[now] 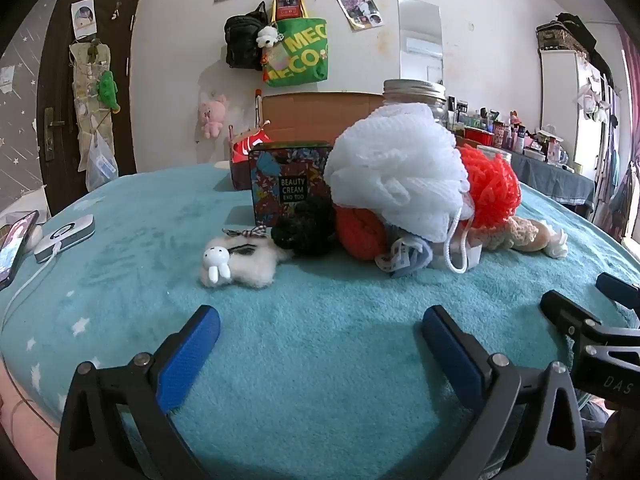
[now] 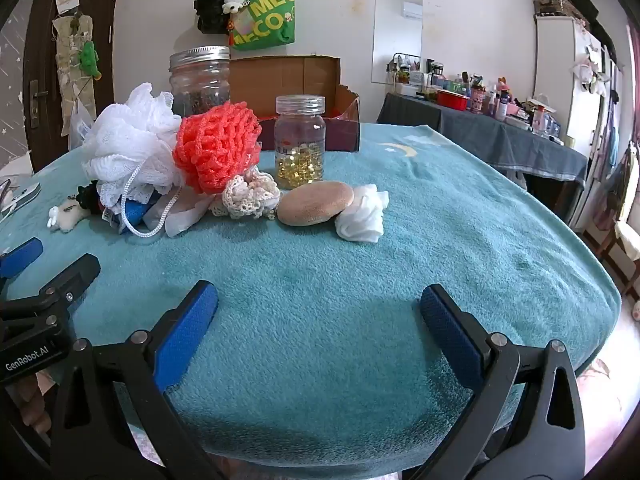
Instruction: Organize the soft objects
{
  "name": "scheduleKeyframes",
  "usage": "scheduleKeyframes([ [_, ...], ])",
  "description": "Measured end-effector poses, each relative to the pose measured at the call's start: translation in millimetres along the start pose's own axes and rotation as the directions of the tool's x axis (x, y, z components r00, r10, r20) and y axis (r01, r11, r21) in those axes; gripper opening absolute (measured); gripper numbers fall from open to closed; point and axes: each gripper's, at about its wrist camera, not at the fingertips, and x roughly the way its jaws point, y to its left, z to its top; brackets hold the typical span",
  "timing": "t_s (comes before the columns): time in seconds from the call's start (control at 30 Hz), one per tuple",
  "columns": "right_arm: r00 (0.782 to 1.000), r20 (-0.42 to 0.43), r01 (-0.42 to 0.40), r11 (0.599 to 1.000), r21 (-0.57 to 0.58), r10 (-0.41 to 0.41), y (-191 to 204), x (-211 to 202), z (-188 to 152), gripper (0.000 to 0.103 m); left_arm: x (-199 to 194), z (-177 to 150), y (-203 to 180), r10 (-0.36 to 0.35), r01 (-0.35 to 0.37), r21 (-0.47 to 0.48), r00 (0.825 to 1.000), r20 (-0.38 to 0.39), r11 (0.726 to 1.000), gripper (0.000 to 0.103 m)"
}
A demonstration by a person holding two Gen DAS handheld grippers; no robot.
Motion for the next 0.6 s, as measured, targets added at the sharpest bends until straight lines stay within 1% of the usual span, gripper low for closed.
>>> scheduleKeyframes([
  [0.6, 1.0, -0.009, -0.002, 1.0, 0.001, 0.002, -1.1, 0.5, -0.5, 0.103, 0.2, 0.1, -0.1, 0.0, 0.0, 0.0, 1.0, -0.008, 1.0, 0.103],
])
